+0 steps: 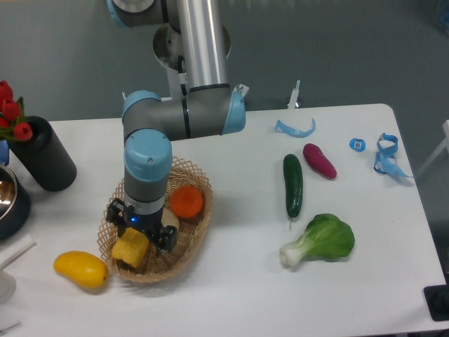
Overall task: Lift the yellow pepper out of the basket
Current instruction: 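Lower the gripper onto the yellow pepper in the basket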
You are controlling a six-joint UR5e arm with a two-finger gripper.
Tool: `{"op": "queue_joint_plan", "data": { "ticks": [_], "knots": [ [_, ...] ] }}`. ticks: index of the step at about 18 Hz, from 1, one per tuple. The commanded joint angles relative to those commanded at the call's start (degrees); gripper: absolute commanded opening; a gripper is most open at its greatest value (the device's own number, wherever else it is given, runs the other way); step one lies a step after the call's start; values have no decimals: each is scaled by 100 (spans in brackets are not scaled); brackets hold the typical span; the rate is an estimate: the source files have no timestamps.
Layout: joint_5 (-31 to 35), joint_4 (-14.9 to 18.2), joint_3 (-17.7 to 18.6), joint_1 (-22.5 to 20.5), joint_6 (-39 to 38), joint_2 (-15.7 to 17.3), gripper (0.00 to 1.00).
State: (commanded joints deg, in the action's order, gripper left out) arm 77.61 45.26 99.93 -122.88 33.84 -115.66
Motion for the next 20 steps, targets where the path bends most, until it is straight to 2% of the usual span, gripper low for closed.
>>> {"op": "queue_joint_plan", "data": {
  "ticks": [12,13,15,16,17,20],
  "knots": [
    [-9,0,0,62,0,-114,100],
    [-9,0,0,62,0,-114,97],
    [-9,0,0,62,-17,-106,82],
    [-9,0,0,62,-18,-106,67],
    [-9,9,9,62,-18,-97,56],
    [-9,9,0,62,0,-62,36]
  ]
}}
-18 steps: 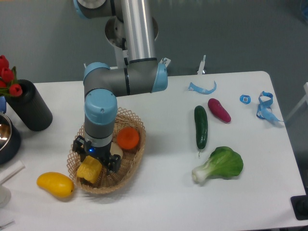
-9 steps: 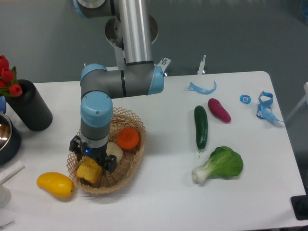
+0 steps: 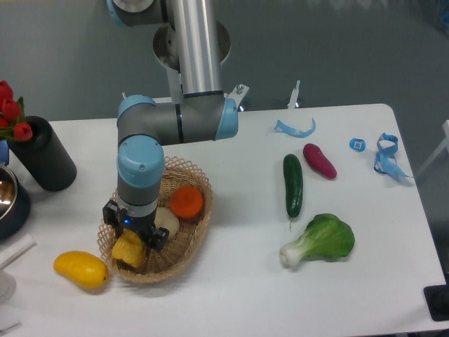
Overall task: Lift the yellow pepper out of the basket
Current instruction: 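Lower the gripper onto the yellow pepper in the basket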
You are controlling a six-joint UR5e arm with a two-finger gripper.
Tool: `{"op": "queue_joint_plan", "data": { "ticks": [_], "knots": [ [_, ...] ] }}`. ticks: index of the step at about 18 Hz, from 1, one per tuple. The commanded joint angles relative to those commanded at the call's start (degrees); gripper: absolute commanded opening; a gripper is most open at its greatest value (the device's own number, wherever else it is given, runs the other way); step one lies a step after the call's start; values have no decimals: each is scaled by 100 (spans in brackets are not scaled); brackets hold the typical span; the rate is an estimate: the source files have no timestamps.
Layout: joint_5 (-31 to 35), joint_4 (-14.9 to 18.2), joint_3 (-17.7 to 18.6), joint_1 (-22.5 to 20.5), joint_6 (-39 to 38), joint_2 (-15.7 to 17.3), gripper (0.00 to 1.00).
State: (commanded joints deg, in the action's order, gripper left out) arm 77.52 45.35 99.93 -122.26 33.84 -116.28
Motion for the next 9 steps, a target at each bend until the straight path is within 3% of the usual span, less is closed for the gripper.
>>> {"op": "queue_joint_plan", "data": {
  "ticks": [2,6,9],
  "knots": [
    [-9,0,0,0,0,0,25],
    [-18,0,-61,-35,9,53,25],
    [-18,0,-140,-140,44,289,25]
  ]
}}
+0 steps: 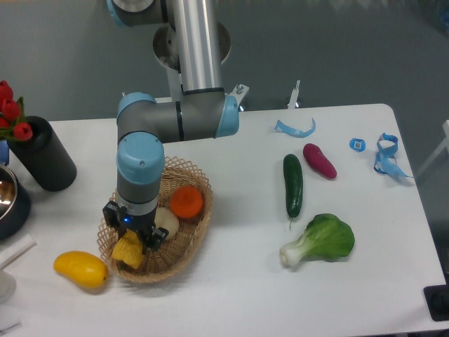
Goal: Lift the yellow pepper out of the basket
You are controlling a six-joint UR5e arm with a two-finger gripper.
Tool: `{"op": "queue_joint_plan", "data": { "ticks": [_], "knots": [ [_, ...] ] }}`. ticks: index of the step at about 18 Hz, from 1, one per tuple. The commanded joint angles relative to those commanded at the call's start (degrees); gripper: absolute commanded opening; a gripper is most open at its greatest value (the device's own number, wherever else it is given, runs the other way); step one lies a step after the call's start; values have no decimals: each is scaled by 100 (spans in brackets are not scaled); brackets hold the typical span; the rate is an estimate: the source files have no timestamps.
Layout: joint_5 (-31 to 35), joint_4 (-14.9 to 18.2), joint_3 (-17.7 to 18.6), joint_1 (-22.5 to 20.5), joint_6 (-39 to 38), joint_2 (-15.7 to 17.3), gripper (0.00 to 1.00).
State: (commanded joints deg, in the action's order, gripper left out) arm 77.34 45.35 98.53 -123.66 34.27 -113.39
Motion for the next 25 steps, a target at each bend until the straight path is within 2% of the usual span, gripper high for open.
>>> {"op": "queue_joint_plan", "data": {
  "ticks": [3,6,10,14,20,25],
  "knots": [
    [0,0,-9,-255,272,211,25],
    [-9,9,-315,-632,334,501,25],
    [0,18,-948,-1045,466,528,25],
    [-9,26,-1248,-1520,782,528,25],
    [0,88,-1301,-2241,1897,493,25],
    [18,105,-1143,-2663,2233,511,25]
  ]
}}
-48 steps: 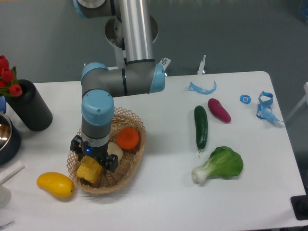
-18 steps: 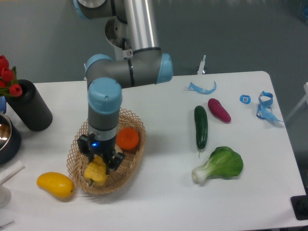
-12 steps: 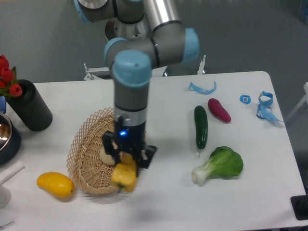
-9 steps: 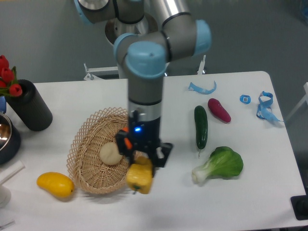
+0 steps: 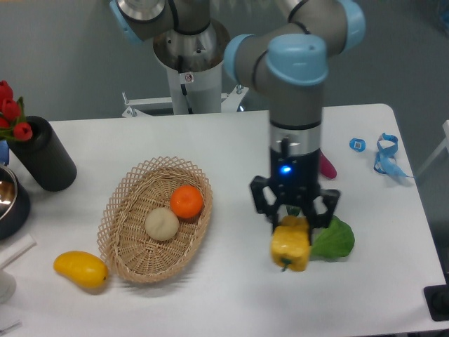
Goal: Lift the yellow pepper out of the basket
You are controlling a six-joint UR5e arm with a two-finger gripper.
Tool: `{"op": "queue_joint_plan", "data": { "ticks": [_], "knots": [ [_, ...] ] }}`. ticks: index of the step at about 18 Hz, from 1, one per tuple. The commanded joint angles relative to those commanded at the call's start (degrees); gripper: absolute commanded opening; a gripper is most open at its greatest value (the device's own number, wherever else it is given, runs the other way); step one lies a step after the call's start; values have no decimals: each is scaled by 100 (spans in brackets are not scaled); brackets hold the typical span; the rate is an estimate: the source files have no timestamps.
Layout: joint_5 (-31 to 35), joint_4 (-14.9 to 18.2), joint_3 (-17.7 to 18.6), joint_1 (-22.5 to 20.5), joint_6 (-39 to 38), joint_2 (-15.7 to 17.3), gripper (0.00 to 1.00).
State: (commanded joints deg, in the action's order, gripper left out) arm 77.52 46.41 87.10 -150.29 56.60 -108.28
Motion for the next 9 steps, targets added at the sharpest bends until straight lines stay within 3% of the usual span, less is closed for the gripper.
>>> {"op": "queue_joint_plan", "data": {
  "ticks": [9],
  "knots": [
    [26,167,97,-71,27,211,25]
  ]
}}
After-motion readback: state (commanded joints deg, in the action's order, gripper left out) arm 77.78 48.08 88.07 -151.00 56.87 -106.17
